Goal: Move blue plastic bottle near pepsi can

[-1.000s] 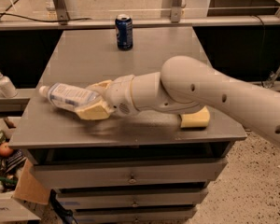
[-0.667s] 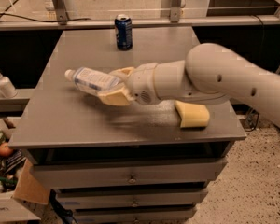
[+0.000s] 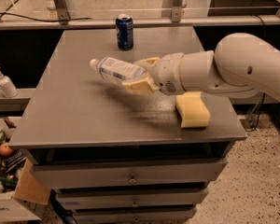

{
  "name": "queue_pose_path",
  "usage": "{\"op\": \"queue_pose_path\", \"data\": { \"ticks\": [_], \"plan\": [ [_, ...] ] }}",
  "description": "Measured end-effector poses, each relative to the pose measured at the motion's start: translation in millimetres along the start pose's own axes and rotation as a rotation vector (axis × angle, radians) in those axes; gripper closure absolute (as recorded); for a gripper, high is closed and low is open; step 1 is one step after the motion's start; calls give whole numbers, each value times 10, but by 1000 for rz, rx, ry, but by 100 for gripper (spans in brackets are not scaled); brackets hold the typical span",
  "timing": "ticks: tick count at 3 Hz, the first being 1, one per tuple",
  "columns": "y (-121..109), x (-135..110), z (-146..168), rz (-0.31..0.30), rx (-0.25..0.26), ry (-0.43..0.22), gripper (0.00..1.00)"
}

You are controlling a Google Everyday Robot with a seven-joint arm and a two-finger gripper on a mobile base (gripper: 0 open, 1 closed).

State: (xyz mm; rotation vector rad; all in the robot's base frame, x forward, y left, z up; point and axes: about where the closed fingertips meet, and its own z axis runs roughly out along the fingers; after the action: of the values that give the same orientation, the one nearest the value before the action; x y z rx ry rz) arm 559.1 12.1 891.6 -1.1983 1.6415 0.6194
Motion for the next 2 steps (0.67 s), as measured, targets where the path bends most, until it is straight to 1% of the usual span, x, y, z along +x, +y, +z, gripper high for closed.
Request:
{"op": "queue_pose_path", "data": {
  "ticks": [1, 2],
  "plan": [
    [-303, -96, -85, -43, 31, -5, 100],
    [-741, -201, -72, -81, 28, -26, 100]
  ]
}}
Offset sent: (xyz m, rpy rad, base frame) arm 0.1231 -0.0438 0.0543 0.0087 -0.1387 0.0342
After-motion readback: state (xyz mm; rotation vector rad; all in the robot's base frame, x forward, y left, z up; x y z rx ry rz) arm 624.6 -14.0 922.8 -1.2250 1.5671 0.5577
